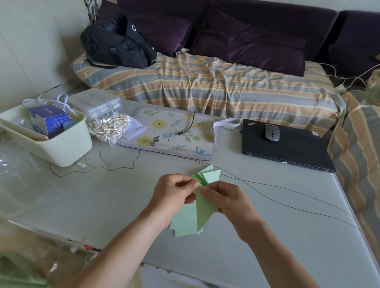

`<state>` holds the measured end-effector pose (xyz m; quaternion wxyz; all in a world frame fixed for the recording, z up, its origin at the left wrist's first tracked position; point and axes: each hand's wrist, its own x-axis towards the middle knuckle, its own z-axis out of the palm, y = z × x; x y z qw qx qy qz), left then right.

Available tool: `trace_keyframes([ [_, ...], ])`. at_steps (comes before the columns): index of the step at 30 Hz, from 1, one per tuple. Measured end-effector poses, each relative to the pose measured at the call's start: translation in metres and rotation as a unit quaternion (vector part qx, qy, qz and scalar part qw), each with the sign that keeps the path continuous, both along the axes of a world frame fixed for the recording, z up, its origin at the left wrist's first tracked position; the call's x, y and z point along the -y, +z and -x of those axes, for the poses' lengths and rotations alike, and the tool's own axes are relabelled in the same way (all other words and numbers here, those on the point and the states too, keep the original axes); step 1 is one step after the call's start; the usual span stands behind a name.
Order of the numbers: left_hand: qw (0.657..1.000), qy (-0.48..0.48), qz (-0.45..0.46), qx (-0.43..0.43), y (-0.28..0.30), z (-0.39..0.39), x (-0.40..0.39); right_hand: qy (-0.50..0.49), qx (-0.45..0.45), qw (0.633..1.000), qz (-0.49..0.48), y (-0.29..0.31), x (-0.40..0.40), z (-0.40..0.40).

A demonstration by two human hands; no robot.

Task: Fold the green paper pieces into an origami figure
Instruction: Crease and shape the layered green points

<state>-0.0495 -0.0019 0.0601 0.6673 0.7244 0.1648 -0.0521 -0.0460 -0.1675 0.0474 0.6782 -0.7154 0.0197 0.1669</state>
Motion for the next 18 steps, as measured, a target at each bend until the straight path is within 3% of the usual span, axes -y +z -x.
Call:
trace_keyframes([
  [4, 1.0, -0.014, -0.013, 0.007, 0.0021, 0.0037, 0.0046, -0.03, 0.022, 0.999, 0.022, 0.0006, -0.0002, 0.0002],
  [11, 0.988, 0.009, -0.147, 0.05, 0.0014, 0.0052, 0.0029, -0.038, 0.042, 0.998, 0.026, -0.0014, 0.0012, -0.0012],
  [15, 0.995, 0.0, -0.098, 0.037, 0.0025, 0.0067, 0.0041, -0.034, 0.047, 0.998, 0.024, -0.0014, 0.0005, -0.0017],
  [18, 1.0, -0.005, -0.013, 0.016, 0.0047, 0.0085, 0.0054, -0.031, 0.049, 0.998, 0.013, -0.0006, 0.0015, -0.0013],
])
